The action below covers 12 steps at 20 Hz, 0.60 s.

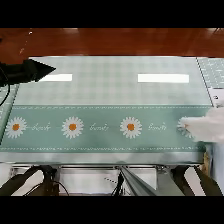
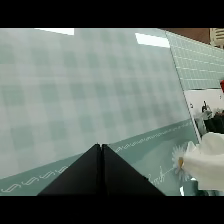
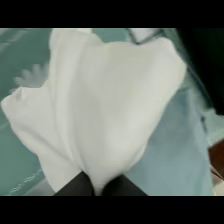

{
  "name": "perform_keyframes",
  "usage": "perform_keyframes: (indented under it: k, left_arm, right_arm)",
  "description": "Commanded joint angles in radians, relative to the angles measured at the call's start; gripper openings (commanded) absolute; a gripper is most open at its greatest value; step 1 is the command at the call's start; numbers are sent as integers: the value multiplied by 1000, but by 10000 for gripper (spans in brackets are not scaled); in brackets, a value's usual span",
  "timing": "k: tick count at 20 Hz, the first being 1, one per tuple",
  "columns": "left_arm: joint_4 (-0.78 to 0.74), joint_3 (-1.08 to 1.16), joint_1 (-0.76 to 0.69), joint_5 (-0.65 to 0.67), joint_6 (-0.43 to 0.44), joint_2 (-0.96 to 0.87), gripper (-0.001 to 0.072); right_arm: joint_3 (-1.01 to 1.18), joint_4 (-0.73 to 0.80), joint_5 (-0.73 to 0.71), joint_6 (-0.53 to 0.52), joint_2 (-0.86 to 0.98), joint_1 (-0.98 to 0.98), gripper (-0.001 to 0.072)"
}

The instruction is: Fold the shirts.

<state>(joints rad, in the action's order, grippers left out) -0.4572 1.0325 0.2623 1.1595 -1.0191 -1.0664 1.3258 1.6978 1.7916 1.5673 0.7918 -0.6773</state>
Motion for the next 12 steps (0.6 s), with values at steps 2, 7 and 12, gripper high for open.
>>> perform_keyframes:
  k: [2, 7, 12]
  left_arm:
    - [0, 0, 1, -8, 16, -14, 27]
    - [1, 0, 1, -34, 48, -71, 27]
    - [1, 0, 1, -41, 69, -135, 26]
  right_arm:
    - [3, 375, 63, 7, -39, -63, 28]
    - [2, 468, 65, -16, -85, -64, 29]
    - [2, 602, 64, -16, -145, -64, 29]
